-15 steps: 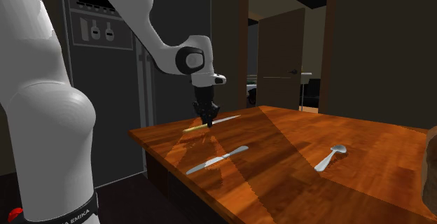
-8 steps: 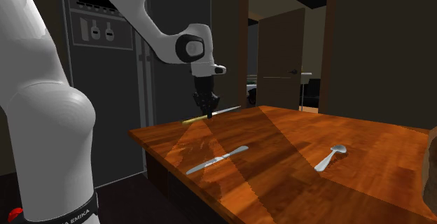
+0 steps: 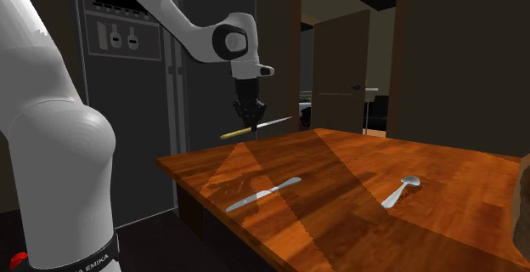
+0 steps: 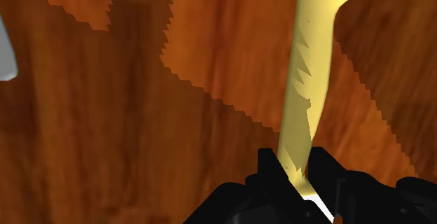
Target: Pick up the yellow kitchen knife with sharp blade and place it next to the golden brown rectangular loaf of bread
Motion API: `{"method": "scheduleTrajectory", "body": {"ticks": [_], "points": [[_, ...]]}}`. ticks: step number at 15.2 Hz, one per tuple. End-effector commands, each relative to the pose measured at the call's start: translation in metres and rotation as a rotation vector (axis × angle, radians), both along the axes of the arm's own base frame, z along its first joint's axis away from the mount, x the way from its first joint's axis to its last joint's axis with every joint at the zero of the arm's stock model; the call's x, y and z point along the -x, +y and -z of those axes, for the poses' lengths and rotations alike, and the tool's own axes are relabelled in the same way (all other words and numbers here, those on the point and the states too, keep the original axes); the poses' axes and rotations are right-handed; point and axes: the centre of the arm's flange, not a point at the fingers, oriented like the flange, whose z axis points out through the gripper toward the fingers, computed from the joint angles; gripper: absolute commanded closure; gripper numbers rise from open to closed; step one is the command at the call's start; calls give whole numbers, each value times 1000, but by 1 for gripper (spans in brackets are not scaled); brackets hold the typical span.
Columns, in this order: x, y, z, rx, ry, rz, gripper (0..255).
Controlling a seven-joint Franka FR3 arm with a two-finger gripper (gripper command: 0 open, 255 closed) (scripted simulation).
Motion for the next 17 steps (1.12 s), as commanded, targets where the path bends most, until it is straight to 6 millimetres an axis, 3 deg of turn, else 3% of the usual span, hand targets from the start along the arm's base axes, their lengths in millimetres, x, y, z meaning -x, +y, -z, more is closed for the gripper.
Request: {"method": "scheduleTrajectory", "body": {"ticks": [1,17], "points": [[0,0,-10,0,1,0,255],[0,0,-95,0,1,0,255]]}}
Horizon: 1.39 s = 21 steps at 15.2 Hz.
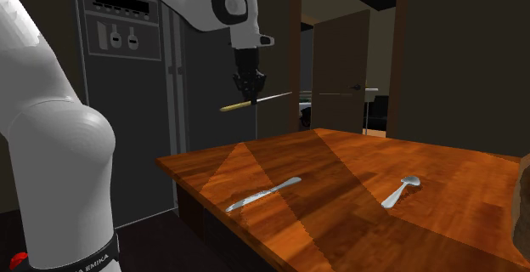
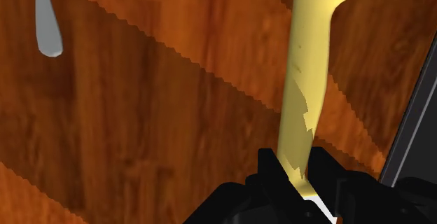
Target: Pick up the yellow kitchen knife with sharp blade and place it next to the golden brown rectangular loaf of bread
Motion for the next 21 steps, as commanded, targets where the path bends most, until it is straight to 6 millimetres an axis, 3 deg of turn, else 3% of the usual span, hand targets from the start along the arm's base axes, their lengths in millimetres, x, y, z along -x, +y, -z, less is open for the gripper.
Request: {"method": "scheduleTrajectory", "body": {"ticks": [1,21], "points": [[0,0,-10,0,0,0,255],[69,-255,-11,0,0,0,255]]}}
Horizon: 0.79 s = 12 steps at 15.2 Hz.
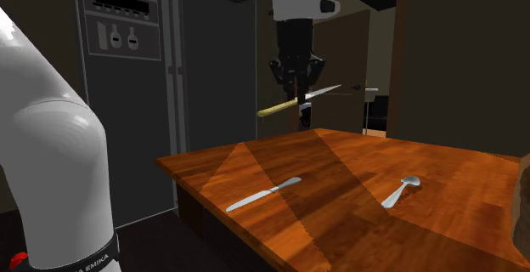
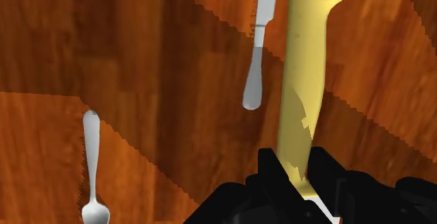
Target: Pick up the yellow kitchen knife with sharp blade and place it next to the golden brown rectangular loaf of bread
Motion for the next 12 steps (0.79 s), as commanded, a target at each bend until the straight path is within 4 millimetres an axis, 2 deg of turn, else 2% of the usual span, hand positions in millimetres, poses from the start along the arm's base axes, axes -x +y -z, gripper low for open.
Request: {"method": "scheduleTrajectory", "body": {"ticks": [1,12], "points": [[8,-25,3,0,0,-2,255],[45,-166,3,0,0,-2,255]]}}
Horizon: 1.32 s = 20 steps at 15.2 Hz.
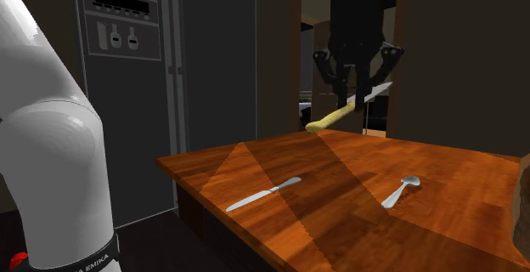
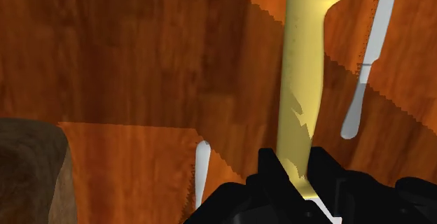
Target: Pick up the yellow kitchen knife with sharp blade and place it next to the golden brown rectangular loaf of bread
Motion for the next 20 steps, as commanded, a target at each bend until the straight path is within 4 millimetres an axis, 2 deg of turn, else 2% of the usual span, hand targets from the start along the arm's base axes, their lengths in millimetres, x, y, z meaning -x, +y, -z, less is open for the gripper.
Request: {"method": "scheduleTrajectory", "body": {"ticks": [1,9,20], "points": [[8,-28,-1,1,0,-1,255],[35,-129,-1,1,0,-1,255],[35,-129,57,1,0,-1,255]]}}
